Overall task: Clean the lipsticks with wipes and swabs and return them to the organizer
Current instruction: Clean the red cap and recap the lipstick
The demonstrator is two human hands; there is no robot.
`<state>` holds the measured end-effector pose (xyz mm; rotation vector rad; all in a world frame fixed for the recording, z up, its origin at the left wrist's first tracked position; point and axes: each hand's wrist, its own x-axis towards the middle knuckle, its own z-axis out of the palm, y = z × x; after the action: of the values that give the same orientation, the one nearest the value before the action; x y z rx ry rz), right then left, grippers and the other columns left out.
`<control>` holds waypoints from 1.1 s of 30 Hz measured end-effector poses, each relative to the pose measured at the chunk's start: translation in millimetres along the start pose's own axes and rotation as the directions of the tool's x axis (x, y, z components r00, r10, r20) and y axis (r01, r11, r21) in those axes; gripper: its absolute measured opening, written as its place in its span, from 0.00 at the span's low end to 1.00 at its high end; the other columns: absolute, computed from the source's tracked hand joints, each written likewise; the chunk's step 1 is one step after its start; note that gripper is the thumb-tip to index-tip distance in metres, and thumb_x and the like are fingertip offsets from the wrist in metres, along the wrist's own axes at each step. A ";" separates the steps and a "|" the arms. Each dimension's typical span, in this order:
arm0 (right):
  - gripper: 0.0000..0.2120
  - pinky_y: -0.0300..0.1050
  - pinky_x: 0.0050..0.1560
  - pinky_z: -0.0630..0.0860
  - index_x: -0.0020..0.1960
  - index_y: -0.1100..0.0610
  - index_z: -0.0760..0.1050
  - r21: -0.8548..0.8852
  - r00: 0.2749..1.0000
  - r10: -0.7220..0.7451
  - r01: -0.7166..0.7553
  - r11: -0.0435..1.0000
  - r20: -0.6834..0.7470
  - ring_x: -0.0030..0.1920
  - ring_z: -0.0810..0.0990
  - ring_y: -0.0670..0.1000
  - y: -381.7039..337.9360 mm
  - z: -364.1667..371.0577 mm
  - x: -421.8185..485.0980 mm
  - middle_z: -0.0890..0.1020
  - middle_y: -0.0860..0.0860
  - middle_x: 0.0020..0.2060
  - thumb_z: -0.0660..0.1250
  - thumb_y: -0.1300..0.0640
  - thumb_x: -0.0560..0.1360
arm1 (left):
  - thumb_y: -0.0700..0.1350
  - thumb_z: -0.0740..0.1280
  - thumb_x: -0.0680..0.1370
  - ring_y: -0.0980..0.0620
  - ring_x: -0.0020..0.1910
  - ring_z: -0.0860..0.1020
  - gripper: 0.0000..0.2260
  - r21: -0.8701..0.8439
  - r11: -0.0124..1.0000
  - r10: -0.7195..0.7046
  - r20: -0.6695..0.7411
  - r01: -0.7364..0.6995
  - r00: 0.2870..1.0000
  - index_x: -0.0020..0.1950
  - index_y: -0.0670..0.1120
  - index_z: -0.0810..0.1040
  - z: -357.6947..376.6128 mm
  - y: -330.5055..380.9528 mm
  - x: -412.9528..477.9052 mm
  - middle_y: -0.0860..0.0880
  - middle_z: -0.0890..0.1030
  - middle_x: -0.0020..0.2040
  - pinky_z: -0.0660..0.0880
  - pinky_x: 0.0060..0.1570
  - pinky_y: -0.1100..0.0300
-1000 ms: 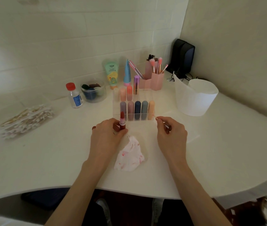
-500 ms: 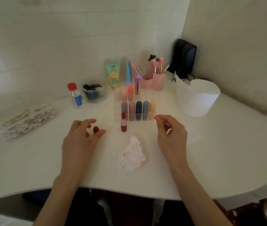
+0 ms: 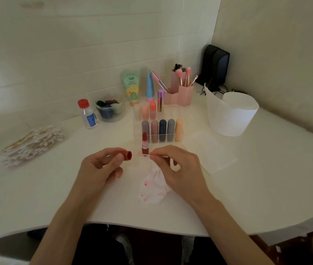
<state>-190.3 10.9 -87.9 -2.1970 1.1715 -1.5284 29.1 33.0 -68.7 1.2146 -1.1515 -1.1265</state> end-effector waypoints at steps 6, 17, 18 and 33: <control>0.05 0.35 0.46 0.67 0.49 0.57 0.86 -0.122 0.987 -0.161 0.160 0.980 0.003 0.38 0.72 0.41 0.6 7.1 -1.2 0.84 0.46 0.39 0.74 0.56 0.78 | 0.48 0.71 0.73 0.51 0.30 0.72 0.11 0.114 0.992 0.050 0.033 -0.053 0.998 0.51 0.44 0.85 4.7 2.7 -2.6 0.45 0.87 0.46 0.69 0.36 0.57; 0.02 0.37 0.42 0.67 0.47 0.55 0.83 -0.147 0.991 -0.119 0.127 0.981 0.057 0.35 0.68 0.40 -8.3 11.9 -3.5 0.75 0.41 0.33 0.73 0.58 0.77 | 0.46 0.72 0.70 0.52 0.33 0.72 0.11 0.066 0.998 0.024 0.017 -0.025 1.000 0.50 0.45 0.86 4.7 5.6 -5.1 0.36 0.84 0.42 0.71 0.37 0.62; 0.02 0.36 0.43 0.66 0.46 0.55 0.83 -0.144 0.991 -0.111 0.120 0.982 0.068 0.35 0.68 0.39 -8.9 12.3 -3.7 0.73 0.39 0.34 0.73 0.58 0.77 | 0.47 0.72 0.70 0.53 0.33 0.72 0.11 0.052 0.998 0.017 0.008 -0.018 1.000 0.50 0.45 0.86 4.9 5.6 -4.9 0.38 0.84 0.41 0.70 0.37 0.62; 0.05 0.38 0.44 0.68 0.51 0.56 0.81 -0.069 0.978 -0.119 0.132 0.989 0.169 0.38 0.68 0.39 -8.2 13.5 -6.7 0.83 0.46 0.41 0.68 0.56 0.82 | 0.47 0.73 0.69 0.55 0.33 0.76 0.13 0.045 0.998 0.033 -0.014 -0.032 0.999 0.51 0.44 0.86 2.8 1.1 -4.2 0.41 0.82 0.37 0.74 0.38 0.66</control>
<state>-175.6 17.7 -93.7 -2.4396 1.0793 -1.3341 26.0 37.0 -67.7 1.2325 -1.1865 -1.0704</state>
